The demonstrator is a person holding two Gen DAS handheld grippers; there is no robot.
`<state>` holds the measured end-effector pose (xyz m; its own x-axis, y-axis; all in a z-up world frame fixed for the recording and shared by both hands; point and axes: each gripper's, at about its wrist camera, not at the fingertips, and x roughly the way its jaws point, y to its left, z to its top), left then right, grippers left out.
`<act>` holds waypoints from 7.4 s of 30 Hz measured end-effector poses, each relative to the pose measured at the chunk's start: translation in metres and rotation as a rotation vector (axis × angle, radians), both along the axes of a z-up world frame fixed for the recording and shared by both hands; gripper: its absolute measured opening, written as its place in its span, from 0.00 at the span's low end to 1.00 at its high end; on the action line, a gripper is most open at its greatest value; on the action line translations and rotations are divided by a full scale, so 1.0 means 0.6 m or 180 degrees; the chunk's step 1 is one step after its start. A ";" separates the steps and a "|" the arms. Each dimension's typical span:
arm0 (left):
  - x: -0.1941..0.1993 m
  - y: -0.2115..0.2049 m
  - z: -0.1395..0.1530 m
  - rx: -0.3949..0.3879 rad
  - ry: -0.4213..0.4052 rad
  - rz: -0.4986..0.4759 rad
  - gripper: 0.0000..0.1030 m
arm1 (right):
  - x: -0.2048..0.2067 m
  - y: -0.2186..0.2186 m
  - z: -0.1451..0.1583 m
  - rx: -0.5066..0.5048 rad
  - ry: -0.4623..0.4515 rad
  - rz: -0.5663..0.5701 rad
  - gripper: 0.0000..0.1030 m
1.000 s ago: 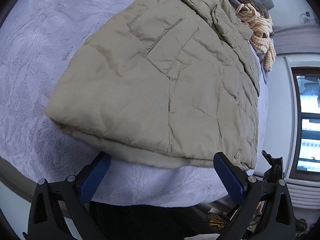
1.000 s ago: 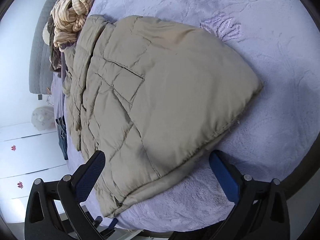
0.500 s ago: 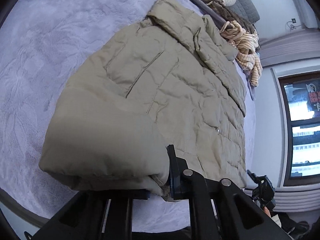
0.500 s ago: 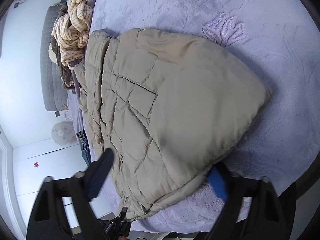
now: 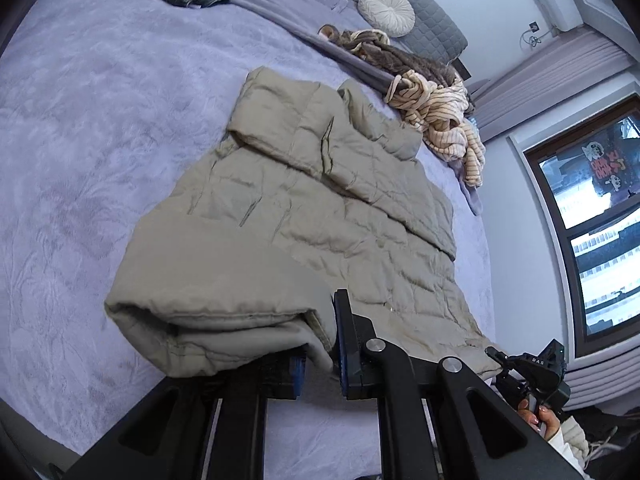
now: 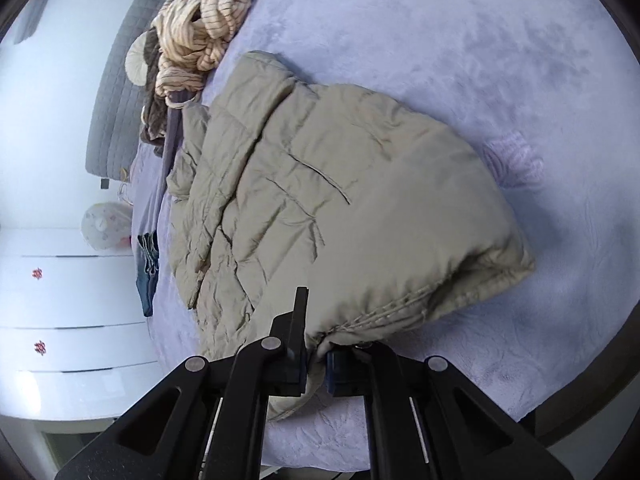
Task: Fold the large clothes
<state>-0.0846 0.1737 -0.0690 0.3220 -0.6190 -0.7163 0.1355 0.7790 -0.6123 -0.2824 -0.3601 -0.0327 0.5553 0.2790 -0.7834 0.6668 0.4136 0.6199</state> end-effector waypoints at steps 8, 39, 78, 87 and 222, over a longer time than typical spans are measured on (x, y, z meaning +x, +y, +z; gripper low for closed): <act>0.109 -0.045 0.136 0.0229 -0.0558 0.0124 0.13 | 0.147 -0.043 0.125 -0.0481 -0.0303 0.0460 0.06; 0.619 -0.252 -0.200 0.1524 -0.0471 0.0506 0.13 | 0.726 -0.175 -0.184 -0.0995 -0.0009 0.1165 0.05; 0.655 -0.267 -0.210 0.1720 -0.0671 0.0241 0.14 | 0.713 -0.249 -0.194 -0.1563 0.0404 0.1255 0.00; 0.691 -0.280 -0.260 0.1808 -0.0524 0.0320 0.14 | 0.738 -0.260 -0.243 -0.1592 0.0479 0.1265 0.00; 0.051 -0.025 -0.177 0.0318 0.0274 -0.0013 0.17 | 0.092 -0.034 -0.179 0.0941 -0.0105 0.0024 0.21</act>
<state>-0.0539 0.1586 -0.1751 0.2543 -0.5443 -0.7994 0.0890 0.8363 -0.5411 -0.2272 -0.3807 -0.1401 0.5760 0.4967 -0.6492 0.6419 0.2168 0.7355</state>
